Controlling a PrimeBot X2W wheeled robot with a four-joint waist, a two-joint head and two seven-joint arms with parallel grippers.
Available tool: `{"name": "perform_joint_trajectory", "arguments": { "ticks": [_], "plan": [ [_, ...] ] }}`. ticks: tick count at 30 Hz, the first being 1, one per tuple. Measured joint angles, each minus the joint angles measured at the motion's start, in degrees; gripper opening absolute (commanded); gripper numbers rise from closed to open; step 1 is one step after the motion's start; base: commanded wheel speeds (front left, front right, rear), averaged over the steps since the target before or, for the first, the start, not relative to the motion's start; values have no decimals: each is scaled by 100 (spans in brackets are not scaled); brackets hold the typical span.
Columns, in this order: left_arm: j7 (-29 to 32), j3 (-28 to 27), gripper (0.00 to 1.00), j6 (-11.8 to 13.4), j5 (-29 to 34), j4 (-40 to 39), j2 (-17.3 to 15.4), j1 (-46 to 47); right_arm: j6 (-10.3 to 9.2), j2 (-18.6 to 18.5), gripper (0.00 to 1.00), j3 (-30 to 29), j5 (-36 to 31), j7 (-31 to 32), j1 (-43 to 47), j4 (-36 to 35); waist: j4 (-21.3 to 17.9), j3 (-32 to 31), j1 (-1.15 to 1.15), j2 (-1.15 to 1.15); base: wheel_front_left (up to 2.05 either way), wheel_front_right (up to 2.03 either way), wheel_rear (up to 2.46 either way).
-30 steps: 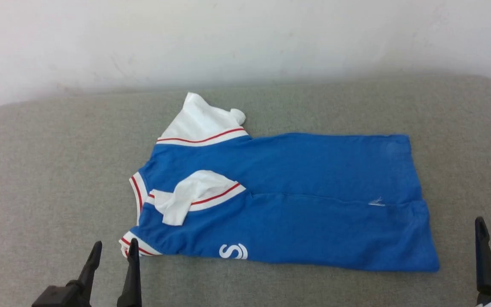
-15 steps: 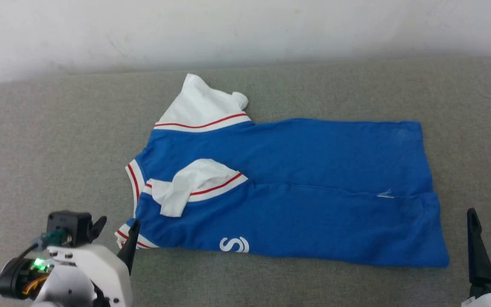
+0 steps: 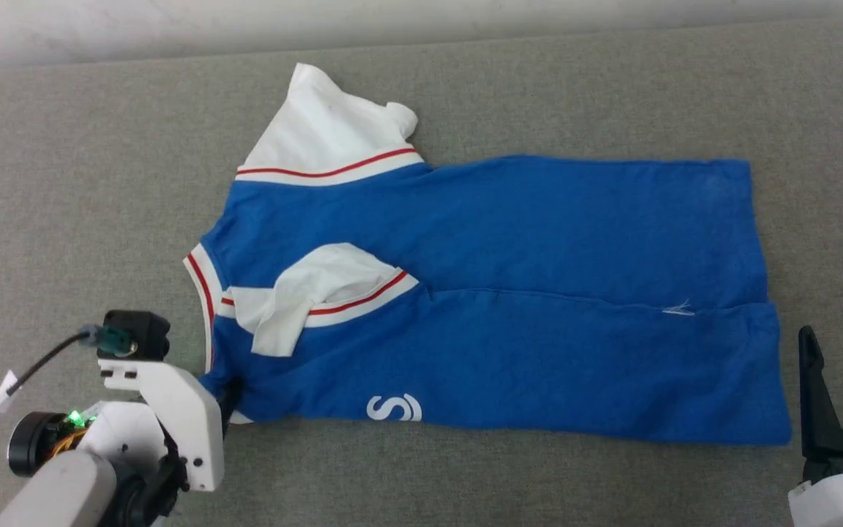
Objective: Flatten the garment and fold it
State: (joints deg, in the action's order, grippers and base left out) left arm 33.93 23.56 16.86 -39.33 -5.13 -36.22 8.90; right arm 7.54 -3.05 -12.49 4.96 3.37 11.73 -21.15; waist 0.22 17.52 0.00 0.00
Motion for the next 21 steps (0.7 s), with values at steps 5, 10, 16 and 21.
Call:
{"name": "perform_joint_trajectory", "arguments": {
  "ticks": [5, 10, 16, 21],
  "plan": [
    [355, -82, 93, 134, -293, 11, 65, 110, 0, 0, 100, 49, -40, 76, -6, -13, -4, 60, 0, 0, 0, 0, 0],
    [112, -202, 0, 140, -466, 58, 272, 34, 0, 0, 100, 112, -126, 175, -66, -68, -11, -24, 0, 0, 0, 0, 0],
    [-566, -342, 0, 303, -430, -142, 483, -432, 0, 1, 100, 87, -255, 432, -103, -165, -12, -196, 0, 0, 0, 0, 0],
    [-783, -350, 0, 422, -385, -425, 570, -771, 0, -3, 100, -93, -101, 1415, 23, 11, 29, -237, 0, 0, 0, 0, 0]
  ]
}}
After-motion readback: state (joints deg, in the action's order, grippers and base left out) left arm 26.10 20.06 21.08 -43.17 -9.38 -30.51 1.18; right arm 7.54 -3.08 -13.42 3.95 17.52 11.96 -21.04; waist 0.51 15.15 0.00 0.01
